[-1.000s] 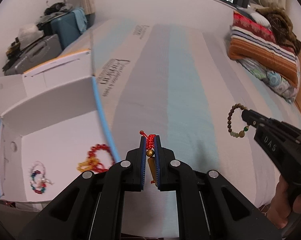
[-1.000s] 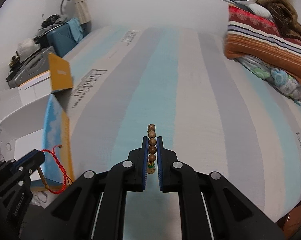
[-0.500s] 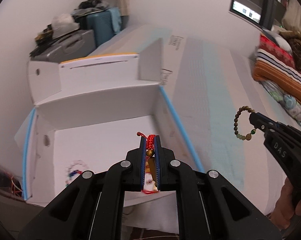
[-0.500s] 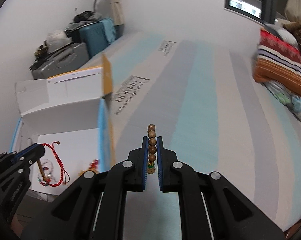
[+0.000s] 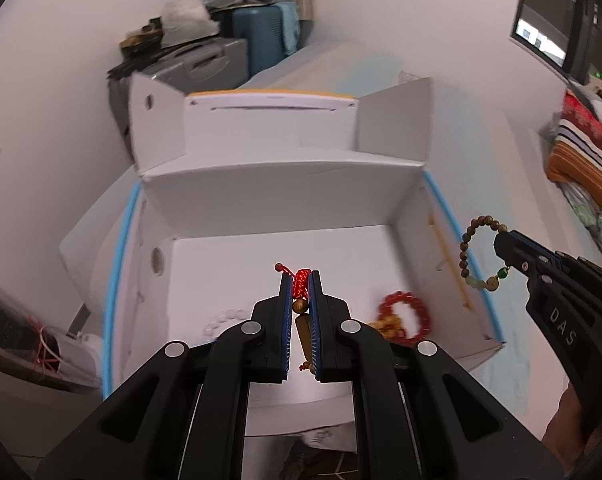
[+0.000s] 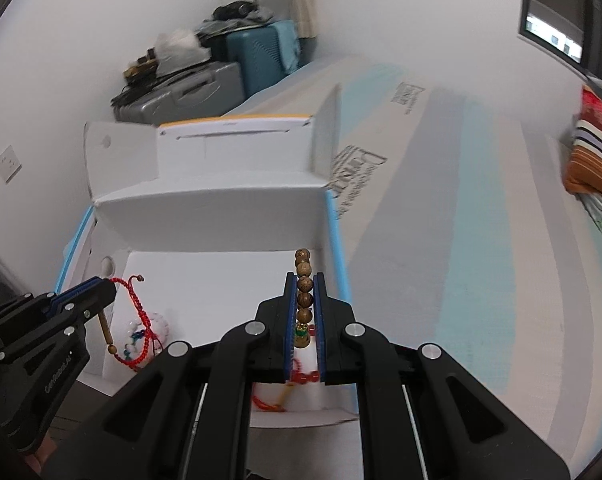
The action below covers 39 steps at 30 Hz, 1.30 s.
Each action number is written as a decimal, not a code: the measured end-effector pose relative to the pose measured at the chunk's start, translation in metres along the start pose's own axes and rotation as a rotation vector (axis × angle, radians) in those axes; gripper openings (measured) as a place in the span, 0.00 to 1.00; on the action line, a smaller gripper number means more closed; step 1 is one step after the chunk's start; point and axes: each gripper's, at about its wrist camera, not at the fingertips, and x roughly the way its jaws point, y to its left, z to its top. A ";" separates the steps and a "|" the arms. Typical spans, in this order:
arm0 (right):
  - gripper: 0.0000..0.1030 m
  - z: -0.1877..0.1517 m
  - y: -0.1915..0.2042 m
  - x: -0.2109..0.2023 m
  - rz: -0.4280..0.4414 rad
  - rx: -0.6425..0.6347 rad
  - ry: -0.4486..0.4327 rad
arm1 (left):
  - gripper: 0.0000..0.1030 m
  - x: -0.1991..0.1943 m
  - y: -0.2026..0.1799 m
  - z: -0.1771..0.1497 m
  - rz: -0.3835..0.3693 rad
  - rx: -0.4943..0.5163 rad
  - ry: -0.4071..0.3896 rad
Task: Organize jewelry
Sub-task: 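Lift both held bracelets and carry them over the white box, then open both tools to drop the bracelets into the box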
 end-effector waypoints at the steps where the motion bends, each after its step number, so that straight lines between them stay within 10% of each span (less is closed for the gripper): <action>1: 0.07 -0.001 0.007 0.005 0.007 -0.008 0.010 | 0.07 0.003 0.004 -0.001 0.007 -0.004 0.006; 32: 0.10 -0.031 0.037 0.082 0.045 -0.024 0.223 | 0.10 0.060 0.026 -0.023 0.054 -0.001 0.142; 39: 0.51 -0.028 0.028 0.053 0.049 -0.005 0.136 | 0.42 0.024 0.026 -0.026 0.047 -0.004 0.045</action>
